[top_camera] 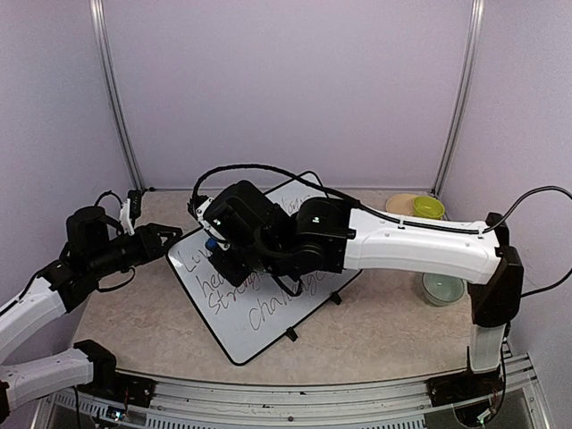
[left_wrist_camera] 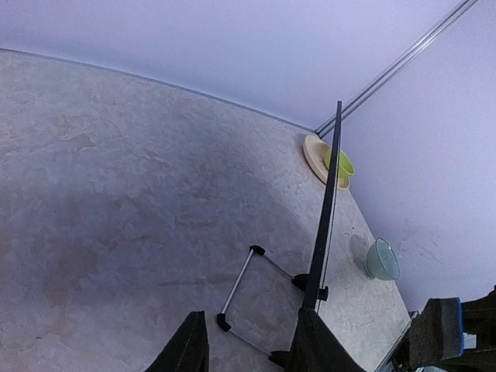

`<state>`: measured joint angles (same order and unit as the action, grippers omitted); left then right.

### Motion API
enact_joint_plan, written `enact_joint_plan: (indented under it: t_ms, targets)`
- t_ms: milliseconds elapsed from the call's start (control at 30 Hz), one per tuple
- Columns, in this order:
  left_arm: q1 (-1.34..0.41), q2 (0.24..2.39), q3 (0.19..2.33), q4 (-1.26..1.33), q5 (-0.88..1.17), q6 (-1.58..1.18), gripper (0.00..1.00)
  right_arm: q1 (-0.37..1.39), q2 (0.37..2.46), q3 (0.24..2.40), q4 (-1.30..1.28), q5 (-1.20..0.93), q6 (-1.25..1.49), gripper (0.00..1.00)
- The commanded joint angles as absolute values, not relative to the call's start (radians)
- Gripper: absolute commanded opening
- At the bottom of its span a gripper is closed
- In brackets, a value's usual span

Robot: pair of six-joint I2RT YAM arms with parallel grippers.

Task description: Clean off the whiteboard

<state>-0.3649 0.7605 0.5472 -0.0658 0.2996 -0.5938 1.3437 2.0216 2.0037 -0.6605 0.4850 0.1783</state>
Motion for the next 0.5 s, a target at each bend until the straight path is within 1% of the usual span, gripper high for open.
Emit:
enact_joint_plan:
  t_ms: [0,67,133,267,400,467]
  targets:
    - [-0.356,0.766,0.562,-0.074,0.367,-0.568,0.39,1.334,1.976,1.968,-0.629,0.507,0.197,0.24]
    - [-0.356,0.760,0.559,-0.072,0.379,-0.569,0.39,1.333,1.970,1.959,-0.629,0.504,0.199,0.24]
    - [-0.356,0.758,0.558,-0.060,0.414,-0.576,0.36,1.333,1.968,1.952,-0.629,0.499,0.201,0.24]
    - [-0.362,0.758,0.558,-0.038,0.467,-0.599,0.22,1.334,1.965,1.949,-0.630,0.488,0.203,0.24]
    - [-0.375,0.755,0.560,-0.037,0.475,-0.605,0.08,1.333,1.967,1.950,-0.630,0.480,0.204,0.24]
    - [-0.381,0.749,0.557,-0.035,0.477,-0.609,0.04,1.333,1.966,1.950,-0.627,0.466,0.207,0.24]
